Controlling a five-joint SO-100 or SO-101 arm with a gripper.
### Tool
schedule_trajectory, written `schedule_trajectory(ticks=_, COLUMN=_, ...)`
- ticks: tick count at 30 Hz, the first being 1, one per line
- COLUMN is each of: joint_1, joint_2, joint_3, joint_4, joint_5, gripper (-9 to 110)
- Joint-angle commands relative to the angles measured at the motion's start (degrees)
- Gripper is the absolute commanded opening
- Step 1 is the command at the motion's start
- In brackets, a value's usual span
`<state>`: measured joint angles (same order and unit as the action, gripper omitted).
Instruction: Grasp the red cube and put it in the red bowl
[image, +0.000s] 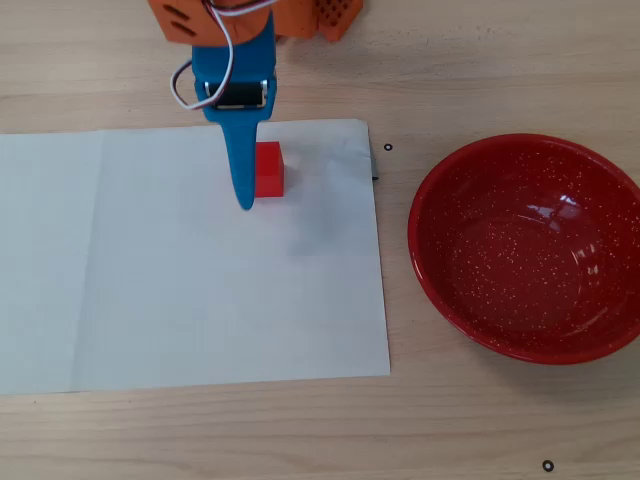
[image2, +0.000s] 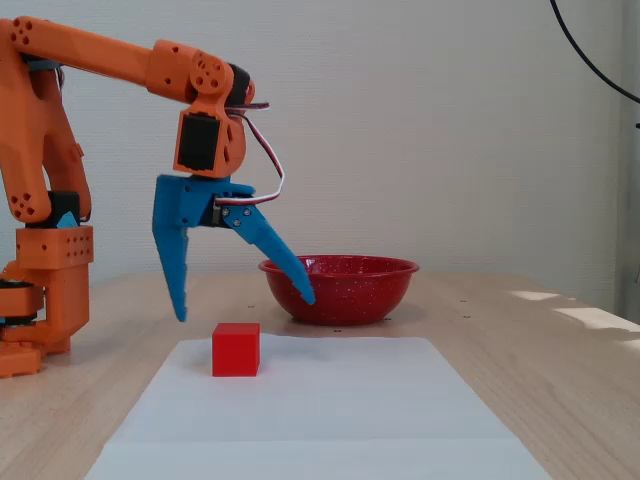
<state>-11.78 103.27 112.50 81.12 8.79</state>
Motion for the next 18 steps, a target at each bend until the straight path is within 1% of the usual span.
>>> schedule_trajectory(ticks=1, joint_1=-0.9, joint_2=2.5, joint_3=-2.3, joint_4=-1.2, joint_5=1.6, gripper=59)
schedule_trajectory(ticks=18, joint_1=1.3, joint_2=0.5, joint_3=5.0, joint_4=-9.8, joint_5=-0.1, gripper=57)
